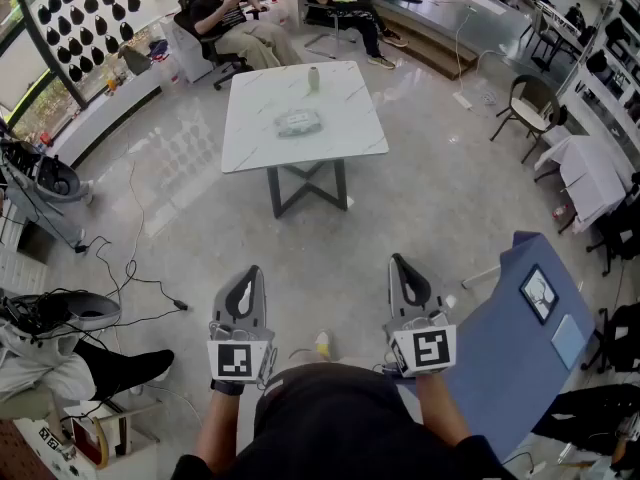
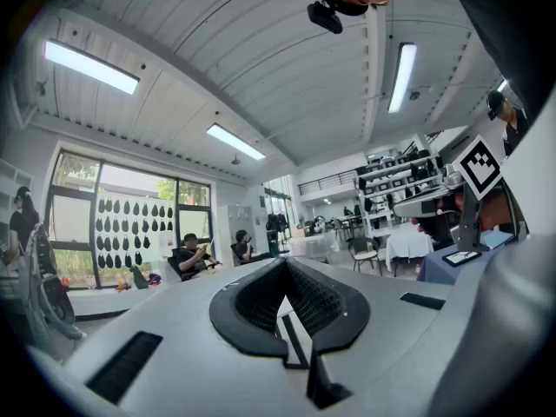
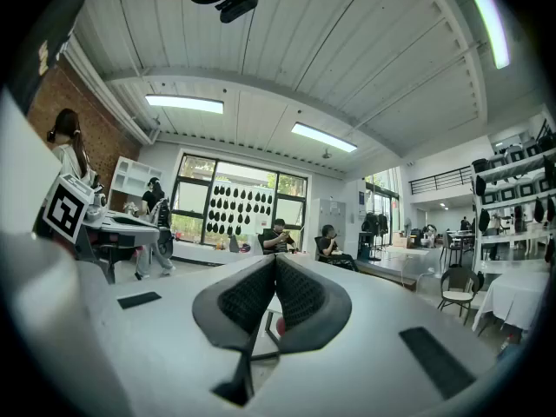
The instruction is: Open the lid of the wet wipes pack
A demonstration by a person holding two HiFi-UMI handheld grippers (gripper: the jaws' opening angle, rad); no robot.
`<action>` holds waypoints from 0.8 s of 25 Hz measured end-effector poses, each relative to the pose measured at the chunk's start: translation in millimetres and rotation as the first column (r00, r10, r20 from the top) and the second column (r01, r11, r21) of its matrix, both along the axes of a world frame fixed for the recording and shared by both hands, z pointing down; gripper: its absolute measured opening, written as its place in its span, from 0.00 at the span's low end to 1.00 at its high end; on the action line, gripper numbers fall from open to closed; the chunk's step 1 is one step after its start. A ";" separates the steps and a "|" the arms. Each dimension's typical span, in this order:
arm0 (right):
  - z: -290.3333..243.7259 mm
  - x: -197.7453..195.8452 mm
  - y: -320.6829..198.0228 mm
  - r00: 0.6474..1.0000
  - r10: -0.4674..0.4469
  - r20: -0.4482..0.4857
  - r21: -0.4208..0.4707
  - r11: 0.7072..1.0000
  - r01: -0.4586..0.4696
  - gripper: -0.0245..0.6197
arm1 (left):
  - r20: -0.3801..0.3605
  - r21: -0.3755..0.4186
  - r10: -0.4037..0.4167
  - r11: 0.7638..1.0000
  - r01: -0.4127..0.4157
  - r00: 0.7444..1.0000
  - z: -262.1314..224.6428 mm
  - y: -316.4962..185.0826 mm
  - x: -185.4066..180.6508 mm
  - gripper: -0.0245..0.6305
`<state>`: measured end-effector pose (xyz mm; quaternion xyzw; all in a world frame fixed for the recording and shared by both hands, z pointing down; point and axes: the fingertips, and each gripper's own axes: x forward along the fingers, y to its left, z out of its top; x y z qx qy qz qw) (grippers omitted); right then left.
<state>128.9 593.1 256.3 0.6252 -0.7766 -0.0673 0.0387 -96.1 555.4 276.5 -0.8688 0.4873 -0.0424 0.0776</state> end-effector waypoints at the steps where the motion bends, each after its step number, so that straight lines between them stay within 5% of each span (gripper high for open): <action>1: 2.3 0.2 -2.4 1.000 0.000 -0.002 -0.009 1.000 0.000 0.04 | 0.006 0.004 0.001 1.000 -0.001 1.000 0.1 -1.9 1.5 0.05; 20: 10.7 11.9 -28.6 0.999 0.041 0.004 -0.024 0.999 -0.040 0.04 | 0.044 -0.022 0.032 0.999 -0.031 0.999 12.3 -38.2 14.8 0.05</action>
